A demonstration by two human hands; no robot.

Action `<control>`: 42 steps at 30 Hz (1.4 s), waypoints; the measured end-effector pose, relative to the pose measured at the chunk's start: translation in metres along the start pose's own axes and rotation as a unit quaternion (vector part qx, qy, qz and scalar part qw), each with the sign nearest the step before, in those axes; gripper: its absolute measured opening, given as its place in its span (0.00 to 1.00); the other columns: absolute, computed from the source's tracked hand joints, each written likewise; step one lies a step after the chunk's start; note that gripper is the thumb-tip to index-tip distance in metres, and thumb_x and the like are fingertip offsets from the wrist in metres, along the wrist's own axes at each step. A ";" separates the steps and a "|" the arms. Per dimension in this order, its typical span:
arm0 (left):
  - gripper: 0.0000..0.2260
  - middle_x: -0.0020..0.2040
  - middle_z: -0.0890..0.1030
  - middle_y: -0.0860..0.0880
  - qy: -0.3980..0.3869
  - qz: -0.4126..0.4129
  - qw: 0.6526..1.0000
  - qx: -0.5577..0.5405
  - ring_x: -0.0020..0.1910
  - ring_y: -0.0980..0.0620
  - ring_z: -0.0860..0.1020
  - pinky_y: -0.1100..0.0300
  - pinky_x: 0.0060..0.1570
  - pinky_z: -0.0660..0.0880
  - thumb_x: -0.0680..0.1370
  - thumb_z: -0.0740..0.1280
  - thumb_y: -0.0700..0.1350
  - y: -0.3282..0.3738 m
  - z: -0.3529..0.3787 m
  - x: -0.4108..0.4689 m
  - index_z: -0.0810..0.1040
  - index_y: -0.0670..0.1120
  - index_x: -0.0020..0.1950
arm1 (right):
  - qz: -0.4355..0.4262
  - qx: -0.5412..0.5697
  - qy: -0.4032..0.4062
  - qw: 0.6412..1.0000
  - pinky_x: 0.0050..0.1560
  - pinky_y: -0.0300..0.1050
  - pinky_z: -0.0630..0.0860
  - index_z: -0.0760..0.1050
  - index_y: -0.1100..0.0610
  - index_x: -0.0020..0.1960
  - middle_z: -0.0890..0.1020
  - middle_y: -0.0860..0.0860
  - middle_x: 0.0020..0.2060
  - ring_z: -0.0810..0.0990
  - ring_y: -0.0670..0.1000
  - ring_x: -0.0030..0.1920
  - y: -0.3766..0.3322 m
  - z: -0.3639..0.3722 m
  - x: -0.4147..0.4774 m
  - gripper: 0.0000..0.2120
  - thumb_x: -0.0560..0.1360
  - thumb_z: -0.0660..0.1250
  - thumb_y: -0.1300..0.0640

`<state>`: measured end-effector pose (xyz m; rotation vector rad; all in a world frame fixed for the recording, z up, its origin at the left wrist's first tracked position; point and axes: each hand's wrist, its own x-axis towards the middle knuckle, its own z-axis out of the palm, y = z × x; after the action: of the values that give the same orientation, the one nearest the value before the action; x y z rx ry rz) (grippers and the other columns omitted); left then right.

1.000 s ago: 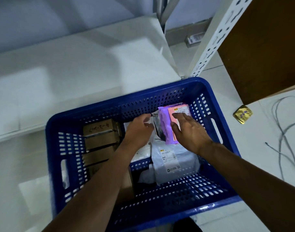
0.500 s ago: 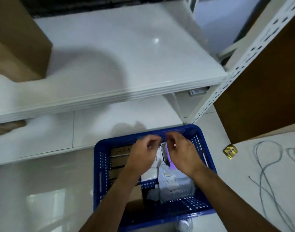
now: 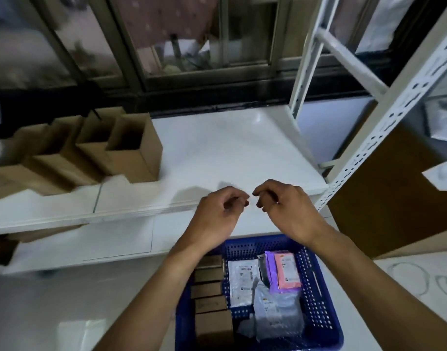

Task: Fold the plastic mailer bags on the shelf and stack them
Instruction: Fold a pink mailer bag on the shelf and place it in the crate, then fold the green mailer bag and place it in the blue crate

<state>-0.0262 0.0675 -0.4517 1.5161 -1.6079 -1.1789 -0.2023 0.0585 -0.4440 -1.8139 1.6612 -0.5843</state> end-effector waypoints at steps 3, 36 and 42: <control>0.09 0.47 0.86 0.55 0.017 0.030 0.999 -0.019 0.48 0.58 0.84 0.55 0.57 0.79 0.83 0.63 0.41 0.039 -0.028 -0.009 0.82 0.50 0.54 | -0.027 -0.005 0.002 1.000 0.52 0.50 0.78 0.79 0.47 0.53 0.84 0.41 0.37 0.82 0.47 0.44 -0.033 -0.027 -0.003 0.12 0.80 0.59 0.58; 0.07 0.48 0.84 0.59 0.122 0.289 0.942 0.118 0.50 0.63 0.79 0.62 0.55 0.75 0.80 0.66 0.46 0.351 -0.160 -0.035 0.84 0.51 0.52 | -0.237 -0.098 0.161 0.953 0.45 0.47 0.76 0.79 0.44 0.42 0.81 0.43 0.35 0.80 0.53 0.43 -0.261 -0.283 -0.002 0.11 0.77 0.62 0.57; 0.08 0.51 0.82 0.54 0.135 0.253 0.938 0.197 0.52 0.55 0.79 0.58 0.54 0.77 0.81 0.65 0.47 0.371 -0.178 -0.013 0.82 0.49 0.57 | -0.225 -0.212 0.211 0.927 0.59 0.50 0.73 0.79 0.54 0.58 0.77 0.51 0.56 0.77 0.56 0.59 -0.256 -0.319 0.019 0.11 0.78 0.63 0.55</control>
<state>-0.0207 0.0250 -0.0423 1.2968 -1.9511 -0.3640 -0.2316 0.0041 -0.0391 -2.5681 1.7410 -0.9193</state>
